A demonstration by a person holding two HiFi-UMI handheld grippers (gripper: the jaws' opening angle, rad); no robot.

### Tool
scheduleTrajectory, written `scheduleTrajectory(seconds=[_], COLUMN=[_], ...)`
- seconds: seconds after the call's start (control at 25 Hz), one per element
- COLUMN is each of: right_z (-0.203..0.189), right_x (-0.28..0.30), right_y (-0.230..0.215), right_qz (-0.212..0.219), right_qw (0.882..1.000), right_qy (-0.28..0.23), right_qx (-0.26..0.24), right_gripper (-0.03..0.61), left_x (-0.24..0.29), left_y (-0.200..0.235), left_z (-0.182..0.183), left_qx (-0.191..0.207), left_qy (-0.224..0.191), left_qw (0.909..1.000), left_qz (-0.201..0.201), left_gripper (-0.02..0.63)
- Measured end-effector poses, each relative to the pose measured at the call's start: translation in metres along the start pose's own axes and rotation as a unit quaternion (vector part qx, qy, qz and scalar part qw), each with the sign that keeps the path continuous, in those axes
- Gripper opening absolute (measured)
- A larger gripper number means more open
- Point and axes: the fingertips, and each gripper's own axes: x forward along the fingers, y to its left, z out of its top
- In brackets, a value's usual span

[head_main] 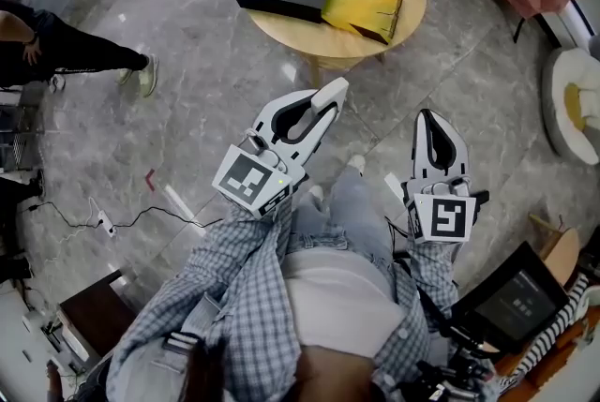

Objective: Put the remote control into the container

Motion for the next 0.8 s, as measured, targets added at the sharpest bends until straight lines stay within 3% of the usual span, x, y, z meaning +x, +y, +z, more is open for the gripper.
scheduleTrajectory(seconds=[0.8], right_z=[-0.001], right_x=[0.04], right_y=[-0.091], right_qz=[0.025], right_qw=[1.0], right_qy=[-0.005], right_qx=[0.015], right_gripper=[0.006], left_x=[0.088], left_y=[-0.002], left_z=[0.019], left_qx=[0.014], left_qy=[-0.001], left_qw=[0.999], left_qz=[0.042], left_gripper=[0.095])
